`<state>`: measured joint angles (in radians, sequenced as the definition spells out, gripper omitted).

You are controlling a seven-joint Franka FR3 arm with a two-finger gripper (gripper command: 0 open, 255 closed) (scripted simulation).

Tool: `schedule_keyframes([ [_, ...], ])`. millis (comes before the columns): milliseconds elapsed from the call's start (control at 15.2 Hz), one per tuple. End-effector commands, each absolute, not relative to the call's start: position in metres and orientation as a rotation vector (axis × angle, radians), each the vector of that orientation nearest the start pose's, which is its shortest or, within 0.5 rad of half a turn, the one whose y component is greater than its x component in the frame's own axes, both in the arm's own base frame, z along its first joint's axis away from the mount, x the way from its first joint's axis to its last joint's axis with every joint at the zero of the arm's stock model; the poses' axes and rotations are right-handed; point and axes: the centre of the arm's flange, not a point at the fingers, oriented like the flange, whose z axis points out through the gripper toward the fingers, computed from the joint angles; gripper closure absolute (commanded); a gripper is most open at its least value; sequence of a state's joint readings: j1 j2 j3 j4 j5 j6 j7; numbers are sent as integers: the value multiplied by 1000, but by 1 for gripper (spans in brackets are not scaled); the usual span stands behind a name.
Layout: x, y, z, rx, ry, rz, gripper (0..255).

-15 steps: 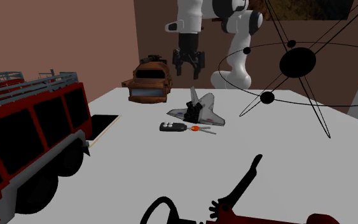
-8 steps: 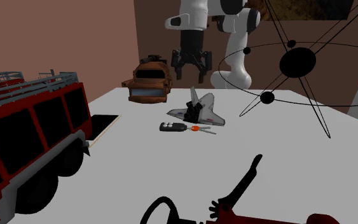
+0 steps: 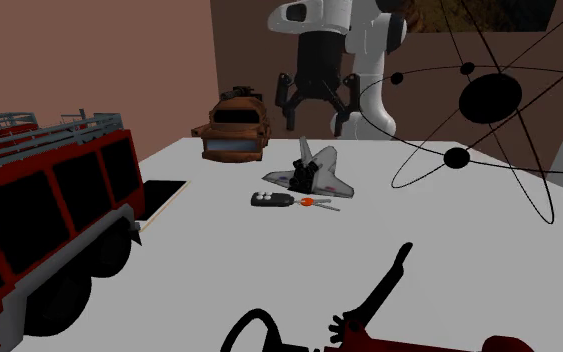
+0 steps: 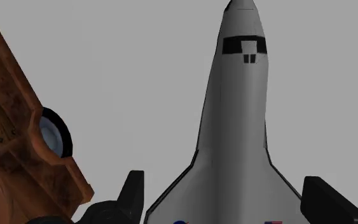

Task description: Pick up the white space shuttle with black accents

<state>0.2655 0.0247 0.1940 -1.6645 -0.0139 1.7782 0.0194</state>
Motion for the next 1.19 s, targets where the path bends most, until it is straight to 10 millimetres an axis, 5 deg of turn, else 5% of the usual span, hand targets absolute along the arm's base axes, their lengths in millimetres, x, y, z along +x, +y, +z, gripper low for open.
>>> schedule_keyframes([
  [0, 527, 278, 587, -3025, -752, -159, 0],
  [660, 528, 280, 547, -3023, -758, -161, 0],
  [726, 527, 280, 548, -3023, -759, -161, 255],
  [1122, 527, 280, 548, -3023, -759, -161, 255],
])
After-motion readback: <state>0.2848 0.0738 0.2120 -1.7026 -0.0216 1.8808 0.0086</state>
